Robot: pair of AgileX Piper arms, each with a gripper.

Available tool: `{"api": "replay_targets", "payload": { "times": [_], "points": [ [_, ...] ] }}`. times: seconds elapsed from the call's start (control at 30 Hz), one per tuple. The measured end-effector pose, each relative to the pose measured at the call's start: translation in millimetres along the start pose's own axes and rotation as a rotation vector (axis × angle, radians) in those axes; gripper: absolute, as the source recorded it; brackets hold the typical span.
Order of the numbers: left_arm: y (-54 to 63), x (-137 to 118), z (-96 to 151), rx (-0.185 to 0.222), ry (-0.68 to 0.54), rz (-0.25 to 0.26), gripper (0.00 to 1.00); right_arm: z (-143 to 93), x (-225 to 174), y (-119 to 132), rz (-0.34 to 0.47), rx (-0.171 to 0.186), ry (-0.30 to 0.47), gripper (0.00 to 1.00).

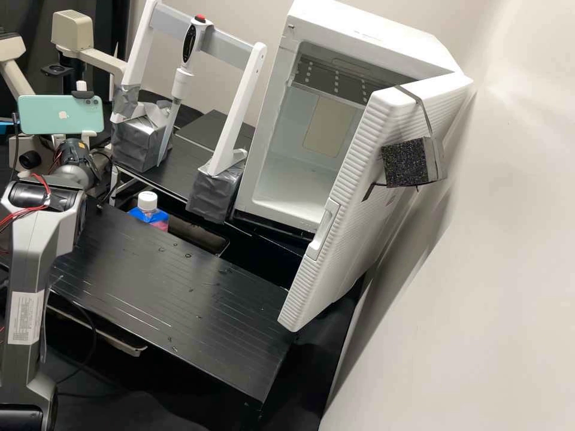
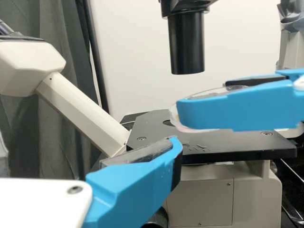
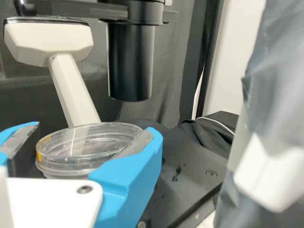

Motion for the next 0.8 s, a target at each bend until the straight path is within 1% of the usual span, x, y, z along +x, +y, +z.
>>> {"api": "replay_targets", "payload": {
  "times": [0.1,0.2,0.27,0.33,0.57,0.8],
  "points": [
    [0.0,0,0,0.000,0.000,0.000,1.00,-1,5,4,0.006,-0.014,-0.005,0.00],
    [0.0,0,0,0.000,0.000,0.000,1.00,0,10,6,0.004,-0.012,-0.012,0.00],
    [0.0,0,0,0.000,0.000,0.000,1.00,0,12,7,-0.002,-0.030,-0.015,0.00],
    [0.0,0,0,0.000,0.000,0.000,1.00,3,16,5,-0.010,-0.036,-0.024,0.00],
    [0.0,0,0,0.000,0.000,0.000,1.00,11,26,4,-0.010,-0.046,-0.051,0.00],
    [0.0,0,0,0.000,0.000,0.000,1.00,16,36,4,0.000,-0.051,-0.059,0.00]
  ]
}}
